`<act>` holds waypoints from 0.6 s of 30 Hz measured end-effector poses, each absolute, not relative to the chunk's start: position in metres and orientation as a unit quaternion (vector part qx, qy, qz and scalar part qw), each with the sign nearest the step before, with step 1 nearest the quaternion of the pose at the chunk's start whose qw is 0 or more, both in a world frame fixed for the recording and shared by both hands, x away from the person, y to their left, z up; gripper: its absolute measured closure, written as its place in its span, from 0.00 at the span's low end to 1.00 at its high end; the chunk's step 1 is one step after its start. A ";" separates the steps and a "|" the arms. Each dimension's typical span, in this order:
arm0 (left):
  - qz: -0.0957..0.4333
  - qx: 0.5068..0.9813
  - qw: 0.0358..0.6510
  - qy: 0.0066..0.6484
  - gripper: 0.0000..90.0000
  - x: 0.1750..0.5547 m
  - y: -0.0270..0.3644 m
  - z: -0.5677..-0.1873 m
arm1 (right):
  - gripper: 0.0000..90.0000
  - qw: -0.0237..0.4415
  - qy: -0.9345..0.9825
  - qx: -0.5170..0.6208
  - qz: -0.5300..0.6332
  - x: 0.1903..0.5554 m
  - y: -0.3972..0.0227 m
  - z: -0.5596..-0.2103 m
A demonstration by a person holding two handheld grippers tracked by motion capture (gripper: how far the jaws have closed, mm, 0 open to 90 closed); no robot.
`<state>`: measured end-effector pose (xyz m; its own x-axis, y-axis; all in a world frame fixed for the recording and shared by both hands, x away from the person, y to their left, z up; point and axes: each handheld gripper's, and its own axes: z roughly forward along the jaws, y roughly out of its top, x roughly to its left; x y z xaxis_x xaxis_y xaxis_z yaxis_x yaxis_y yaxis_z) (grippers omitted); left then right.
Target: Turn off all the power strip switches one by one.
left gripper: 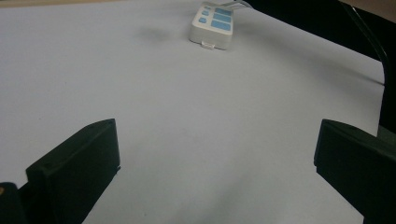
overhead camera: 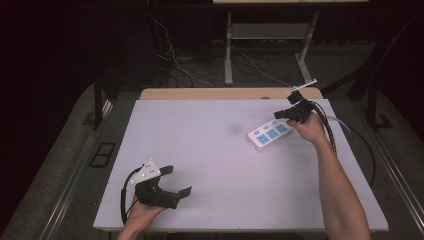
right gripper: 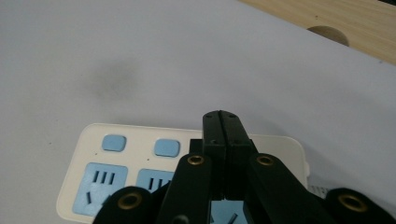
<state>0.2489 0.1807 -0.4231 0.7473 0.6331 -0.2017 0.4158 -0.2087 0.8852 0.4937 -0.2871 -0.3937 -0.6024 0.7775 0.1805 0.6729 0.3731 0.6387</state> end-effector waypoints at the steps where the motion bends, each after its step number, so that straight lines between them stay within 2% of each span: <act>1: 0.103 0.771 0.529 0.340 0.00 0.249 0.181 -0.423 | 1.00 0.075 0.824 0.442 0.346 0.494 -0.289 -0.395; 18: 0.102 0.773 0.526 0.339 0.00 0.249 0.180 -0.424 | 0.99 0.056 0.820 0.460 0.335 0.502 -0.292 -0.415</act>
<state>0.2495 0.1796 -0.4237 0.7488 0.6321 -0.1993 0.4171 -0.2157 0.8829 0.5015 -0.2919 -0.4147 -0.5706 0.7921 0.2167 0.7170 0.3519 0.6017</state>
